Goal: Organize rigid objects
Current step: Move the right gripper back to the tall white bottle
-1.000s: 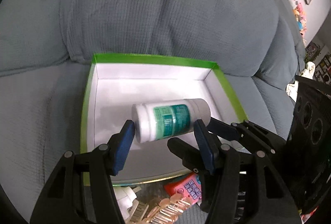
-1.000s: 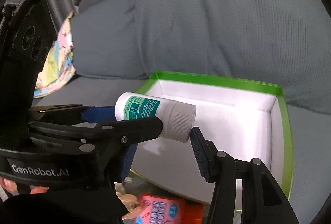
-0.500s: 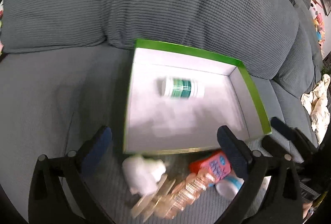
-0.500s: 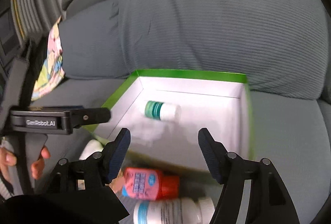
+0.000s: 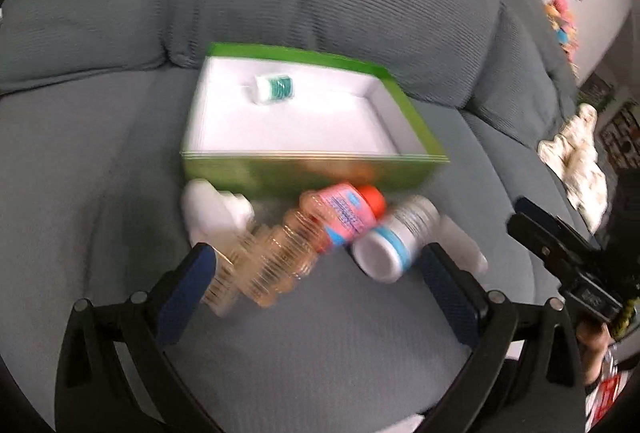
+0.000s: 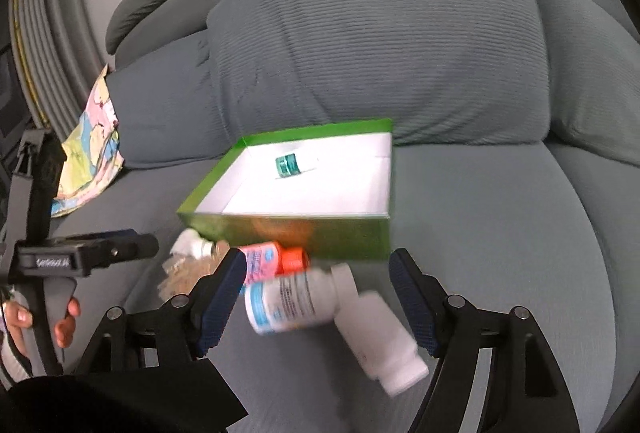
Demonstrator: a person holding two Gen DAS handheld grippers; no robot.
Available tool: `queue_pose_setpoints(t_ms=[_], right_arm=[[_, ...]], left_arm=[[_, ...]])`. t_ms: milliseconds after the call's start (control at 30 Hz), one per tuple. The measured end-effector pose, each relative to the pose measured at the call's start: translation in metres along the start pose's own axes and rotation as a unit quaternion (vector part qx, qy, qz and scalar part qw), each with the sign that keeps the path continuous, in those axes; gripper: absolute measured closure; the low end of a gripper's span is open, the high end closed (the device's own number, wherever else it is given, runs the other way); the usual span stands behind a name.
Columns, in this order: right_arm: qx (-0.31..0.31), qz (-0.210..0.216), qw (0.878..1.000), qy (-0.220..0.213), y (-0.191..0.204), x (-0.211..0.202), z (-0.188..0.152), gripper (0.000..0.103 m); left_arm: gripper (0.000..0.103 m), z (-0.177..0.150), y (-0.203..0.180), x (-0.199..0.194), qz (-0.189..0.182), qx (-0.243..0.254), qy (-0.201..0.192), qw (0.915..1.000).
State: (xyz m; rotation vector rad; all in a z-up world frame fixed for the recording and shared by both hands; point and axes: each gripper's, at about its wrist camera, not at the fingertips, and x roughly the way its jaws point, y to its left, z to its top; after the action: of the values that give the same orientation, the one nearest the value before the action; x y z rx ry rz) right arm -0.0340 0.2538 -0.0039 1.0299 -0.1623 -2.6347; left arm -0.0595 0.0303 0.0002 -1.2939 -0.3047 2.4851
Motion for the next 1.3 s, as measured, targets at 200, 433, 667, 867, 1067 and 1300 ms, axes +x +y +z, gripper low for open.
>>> queue_pose_setpoints(t_ms=[200,433,667,867,1067,1300], right_arm=[[-0.007,-0.004,1.0,0.008,-0.009,-0.018,-0.029,0.027],[-0.033,0.006,0.999,0.026,-0.022,-0.018,-0.064,0.027],[-0.053,0.018,0.998,0.035,-0.044,-0.002,-0.077,0.027],[-0.066,0.042,0.996,0.047,-0.059,0.017,-0.078,0.027],[-0.066,0.059,0.994,0.06,-0.069,0.035,-0.075,0.027],[-0.027,0.093,0.994,0.055,-0.079,0.048,-0.068,0.028]], left_arm=[[0.001,-0.037,-0.022,0.012,-0.036,0.001,0.021,0.9991],[0.001,-0.055,-0.059,0.04,-0.055,0.008,0.046,0.9974],[0.002,-0.048,-0.095,0.075,-0.067,0.007,0.056,0.9962],[0.002,-0.035,-0.119,0.107,-0.058,0.014,0.067,0.996],[0.002,-0.028,-0.121,0.129,-0.065,-0.003,0.082,0.9945],[0.008,-0.028,-0.114,0.141,-0.081,-0.035,0.084,0.9925]])
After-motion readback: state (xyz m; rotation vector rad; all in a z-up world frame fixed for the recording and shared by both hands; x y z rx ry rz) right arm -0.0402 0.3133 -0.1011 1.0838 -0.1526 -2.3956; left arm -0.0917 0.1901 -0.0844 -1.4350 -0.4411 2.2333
